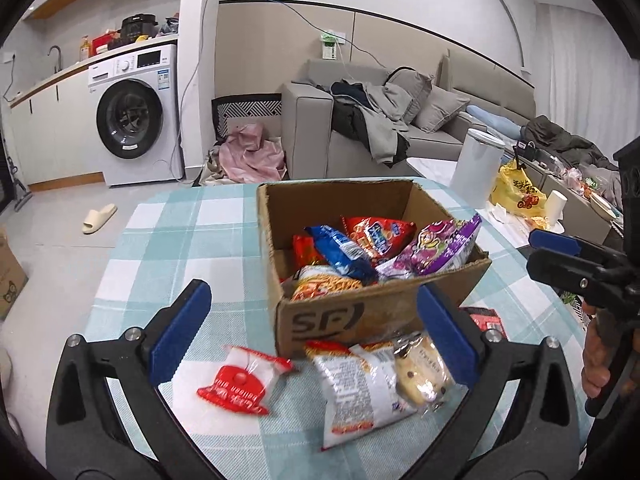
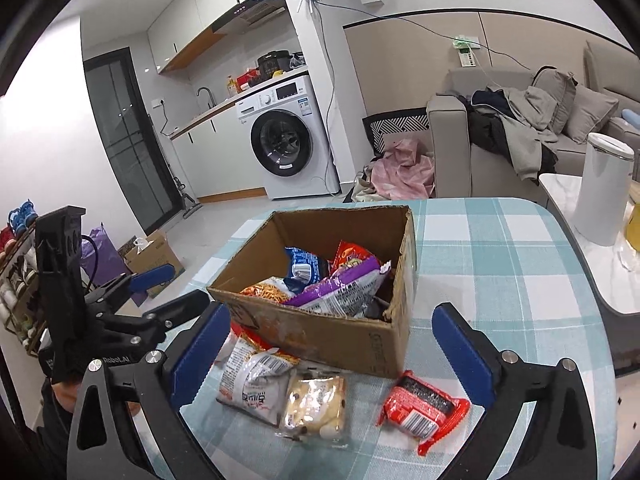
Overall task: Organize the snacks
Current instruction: 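Raise both open tools and move toward the remaining snacks beside the box, then grasp the red-and-white balloon glue bag with the left tool while the right tool grasps the red sausage pack, then lift both held packs toward the box, then carry both packs over the box and lower them inside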
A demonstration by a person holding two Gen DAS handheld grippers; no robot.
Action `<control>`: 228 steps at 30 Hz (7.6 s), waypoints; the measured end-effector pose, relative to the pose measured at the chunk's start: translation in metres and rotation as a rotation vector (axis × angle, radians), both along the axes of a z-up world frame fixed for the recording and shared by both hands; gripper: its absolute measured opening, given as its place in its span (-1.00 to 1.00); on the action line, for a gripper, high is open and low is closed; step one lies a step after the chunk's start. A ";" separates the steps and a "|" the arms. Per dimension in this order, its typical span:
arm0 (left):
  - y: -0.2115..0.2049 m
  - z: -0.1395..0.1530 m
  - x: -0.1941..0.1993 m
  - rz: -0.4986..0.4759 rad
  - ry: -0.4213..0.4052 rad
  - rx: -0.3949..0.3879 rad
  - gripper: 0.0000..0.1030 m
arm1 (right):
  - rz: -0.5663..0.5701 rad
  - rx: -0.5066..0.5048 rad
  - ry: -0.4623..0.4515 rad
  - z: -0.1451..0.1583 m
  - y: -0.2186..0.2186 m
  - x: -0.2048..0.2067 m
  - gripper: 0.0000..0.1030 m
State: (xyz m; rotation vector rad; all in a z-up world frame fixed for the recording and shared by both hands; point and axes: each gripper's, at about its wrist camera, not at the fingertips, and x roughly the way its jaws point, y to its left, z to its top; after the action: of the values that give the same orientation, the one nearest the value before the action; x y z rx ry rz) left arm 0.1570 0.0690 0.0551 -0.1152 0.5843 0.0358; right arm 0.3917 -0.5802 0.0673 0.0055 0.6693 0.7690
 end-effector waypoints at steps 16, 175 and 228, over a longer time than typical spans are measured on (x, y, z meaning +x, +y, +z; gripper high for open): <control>0.016 -0.022 -0.021 0.039 0.060 0.033 0.98 | -0.071 -0.081 0.056 -0.023 -0.020 -0.001 0.99; 0.007 0.010 0.002 -0.006 -0.030 -0.014 0.09 | -0.034 -0.025 -0.063 0.016 0.000 -0.008 0.03; -0.020 -0.032 0.107 -0.051 0.017 0.012 0.09 | -0.013 -0.095 0.000 -0.018 0.084 0.072 0.04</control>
State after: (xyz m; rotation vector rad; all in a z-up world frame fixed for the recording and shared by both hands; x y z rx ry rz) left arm 0.2642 0.0491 0.0230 -0.0879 0.6034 -0.0093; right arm 0.4637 -0.4965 0.0496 -0.0767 0.7049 0.7241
